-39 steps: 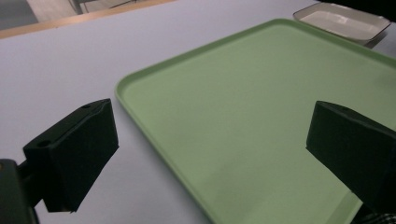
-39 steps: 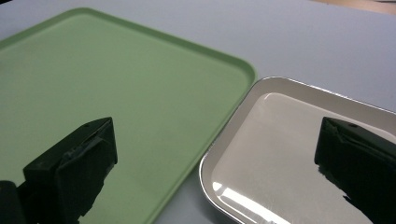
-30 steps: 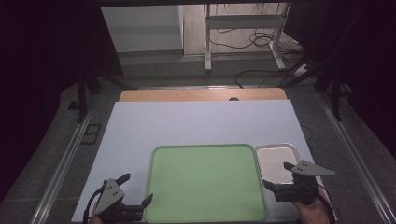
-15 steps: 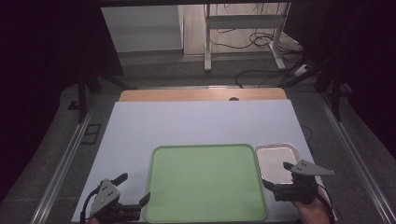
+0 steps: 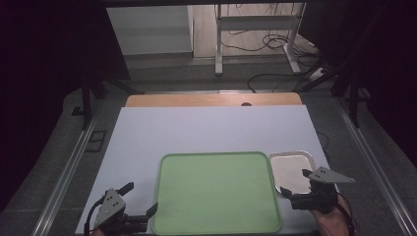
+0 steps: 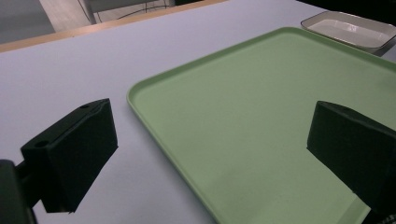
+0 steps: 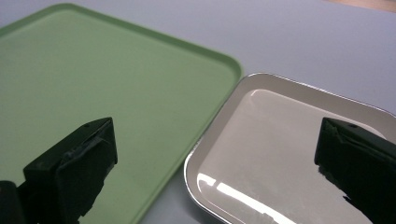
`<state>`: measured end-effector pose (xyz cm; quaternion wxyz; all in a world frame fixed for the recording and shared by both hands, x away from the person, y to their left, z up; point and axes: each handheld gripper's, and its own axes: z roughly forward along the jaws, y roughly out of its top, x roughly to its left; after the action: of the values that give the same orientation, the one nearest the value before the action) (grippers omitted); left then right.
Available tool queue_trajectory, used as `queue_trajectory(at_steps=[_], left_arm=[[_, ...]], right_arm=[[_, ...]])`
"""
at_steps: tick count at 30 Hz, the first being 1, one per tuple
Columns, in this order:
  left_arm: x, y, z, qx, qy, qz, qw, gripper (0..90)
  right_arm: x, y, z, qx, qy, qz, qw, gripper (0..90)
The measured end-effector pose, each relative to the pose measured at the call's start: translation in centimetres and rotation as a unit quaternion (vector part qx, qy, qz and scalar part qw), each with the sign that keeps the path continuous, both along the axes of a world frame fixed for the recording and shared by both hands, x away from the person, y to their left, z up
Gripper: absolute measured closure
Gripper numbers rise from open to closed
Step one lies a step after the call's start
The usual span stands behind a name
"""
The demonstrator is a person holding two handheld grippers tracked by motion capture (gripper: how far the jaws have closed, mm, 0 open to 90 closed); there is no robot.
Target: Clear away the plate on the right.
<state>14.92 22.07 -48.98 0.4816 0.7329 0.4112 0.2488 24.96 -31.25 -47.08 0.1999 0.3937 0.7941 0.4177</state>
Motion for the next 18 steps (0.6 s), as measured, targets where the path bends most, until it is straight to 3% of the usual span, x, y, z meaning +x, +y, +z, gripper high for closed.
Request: queue_trajectory(at_steps=[18], left_arm=[[0.1, -0.1, -0.1, 0.008, -0.001, 0.000, 1.0000, 1.1]], right_arm=[[1.4, -1.3, 0.0, 0.011, -0.001, -0.022, 0.9997, 0.0]])
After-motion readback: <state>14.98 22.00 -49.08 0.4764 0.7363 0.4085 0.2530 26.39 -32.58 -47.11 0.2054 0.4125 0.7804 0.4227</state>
